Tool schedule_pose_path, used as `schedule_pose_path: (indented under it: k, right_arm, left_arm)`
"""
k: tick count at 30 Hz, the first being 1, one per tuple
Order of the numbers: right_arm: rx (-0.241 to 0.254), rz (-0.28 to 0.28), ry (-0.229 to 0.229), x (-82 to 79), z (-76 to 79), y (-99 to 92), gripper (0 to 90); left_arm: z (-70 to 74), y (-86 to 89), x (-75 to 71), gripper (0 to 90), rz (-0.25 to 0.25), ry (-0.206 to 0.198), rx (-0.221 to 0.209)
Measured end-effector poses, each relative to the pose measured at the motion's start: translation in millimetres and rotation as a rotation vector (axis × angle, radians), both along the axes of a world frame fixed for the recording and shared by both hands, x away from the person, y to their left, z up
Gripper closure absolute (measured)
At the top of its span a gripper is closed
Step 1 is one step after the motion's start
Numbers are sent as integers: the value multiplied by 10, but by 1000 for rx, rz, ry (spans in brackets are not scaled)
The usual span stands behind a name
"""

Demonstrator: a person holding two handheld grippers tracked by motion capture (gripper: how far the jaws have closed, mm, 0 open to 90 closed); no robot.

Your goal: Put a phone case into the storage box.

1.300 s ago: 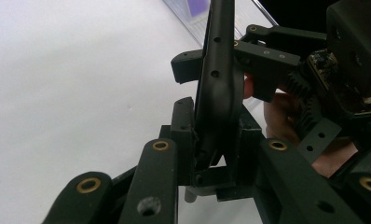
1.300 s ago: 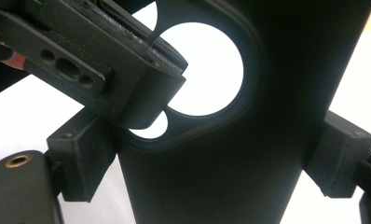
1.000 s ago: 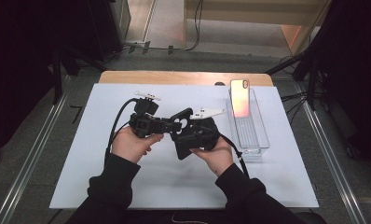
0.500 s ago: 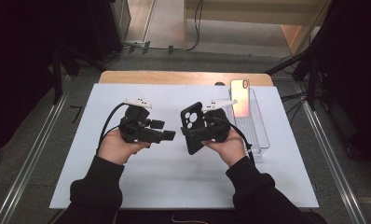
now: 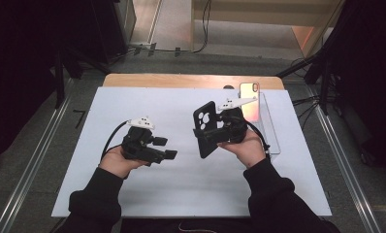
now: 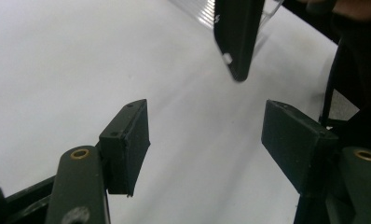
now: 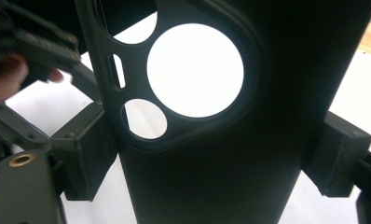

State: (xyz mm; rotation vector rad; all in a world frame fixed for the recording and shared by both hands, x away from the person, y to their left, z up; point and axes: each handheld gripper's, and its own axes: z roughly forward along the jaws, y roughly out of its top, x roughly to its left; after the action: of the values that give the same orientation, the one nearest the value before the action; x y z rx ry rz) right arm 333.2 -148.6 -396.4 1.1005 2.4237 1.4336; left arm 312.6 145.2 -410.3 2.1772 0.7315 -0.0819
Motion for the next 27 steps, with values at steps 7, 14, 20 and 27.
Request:
schedule_pose_path:
  k: [7,14,20,27]
  right_arm:
    - [13,-12,2,23,118,-147,130]
    - [19,-47,1,39,214,-289,129]
    - [19,-106,-5,67,286,-429,129]
    - [17,-216,-21,116,347,-658,130]
  left_arm:
    - [-185,57,-92,298,-13,-8,20]
    - [-280,178,-177,298,7,2,28]
    - [-322,299,-261,298,59,19,26]
    - [-367,380,-327,298,76,32,28]
